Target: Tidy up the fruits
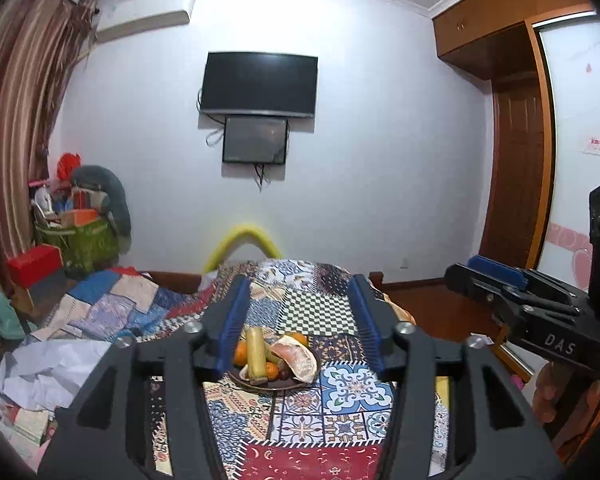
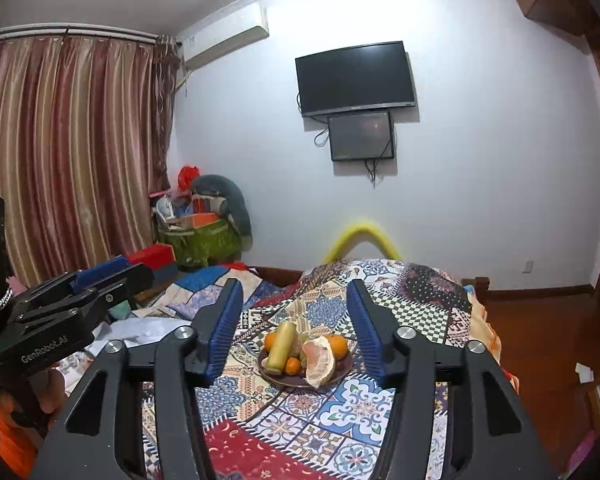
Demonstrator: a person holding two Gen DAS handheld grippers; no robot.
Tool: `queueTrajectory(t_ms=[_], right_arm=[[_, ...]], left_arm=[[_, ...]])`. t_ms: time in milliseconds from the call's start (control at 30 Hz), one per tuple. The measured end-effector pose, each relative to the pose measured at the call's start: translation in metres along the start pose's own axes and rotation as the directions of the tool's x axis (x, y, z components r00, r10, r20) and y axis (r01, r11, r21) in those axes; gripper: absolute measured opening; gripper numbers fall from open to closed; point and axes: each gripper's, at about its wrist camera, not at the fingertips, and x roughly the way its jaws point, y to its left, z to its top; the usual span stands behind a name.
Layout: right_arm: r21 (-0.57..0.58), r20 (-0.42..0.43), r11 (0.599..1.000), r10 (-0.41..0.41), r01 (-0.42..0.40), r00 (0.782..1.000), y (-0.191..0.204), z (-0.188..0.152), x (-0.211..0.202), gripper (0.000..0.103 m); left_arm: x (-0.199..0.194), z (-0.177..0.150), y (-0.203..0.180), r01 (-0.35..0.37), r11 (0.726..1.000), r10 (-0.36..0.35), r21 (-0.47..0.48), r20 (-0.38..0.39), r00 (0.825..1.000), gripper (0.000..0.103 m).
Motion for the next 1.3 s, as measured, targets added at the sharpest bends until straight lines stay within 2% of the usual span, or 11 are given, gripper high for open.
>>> queueTrajectory(t_ms=[33,167,233,300,400,600,767,1300], right_arm=[[0.003,0.004,1.000,-0.002,0.002,1.000,0.000,-0.001,-0.002,0.059],[0.008,0.015,1.000,-0.028,0.028,1.000,0.003,-0.003,-0.008,0.067],[0.005,0.025,0.999,-0.046,0.046,0.999,0.004,-0.002,-0.011,0.079],[0.004,0.039,0.998,-0.063,0.063,0.997,0.005,-0.002,-0.014,0.085],[-0.003,0.046,0.997,-0.074,0.074,0.996,0.007,-0.003,-0.017,0.086],[-0.013,0.068,0.995,-0.100,0.101,0.993,0.012,-0.005,-0.024,0.101],[-0.018,0.070,0.994,-0.107,0.109,0.992,0.014,-0.006,-0.026,0.103],[-0.006,0.065,0.992,-0.122,0.123,0.990,0.014,-0.007,-0.030,0.103]], left_arm=[[-0.002,0.000,0.000,-0.002,1.000,0.002,0.001,0.005,1.000,0.064],[-0.012,0.000,-0.001,-0.017,1.000,0.017,0.006,0.022,1.000,0.072],[-0.015,-0.001,-0.002,-0.028,1.000,0.028,0.005,0.022,0.999,0.084],[-0.017,-0.001,-0.002,-0.029,1.000,0.029,-0.004,0.026,0.999,0.090],[-0.021,-0.002,-0.001,-0.038,0.999,0.038,-0.003,0.033,0.999,0.091],[-0.025,-0.004,-0.003,-0.054,0.999,0.053,0.008,0.043,0.998,0.097],[-0.028,-0.003,-0.003,-0.056,0.998,0.056,0.009,0.050,0.997,0.101],[-0.033,-0.004,-0.007,-0.050,0.999,0.048,0.023,0.065,0.997,0.102]])
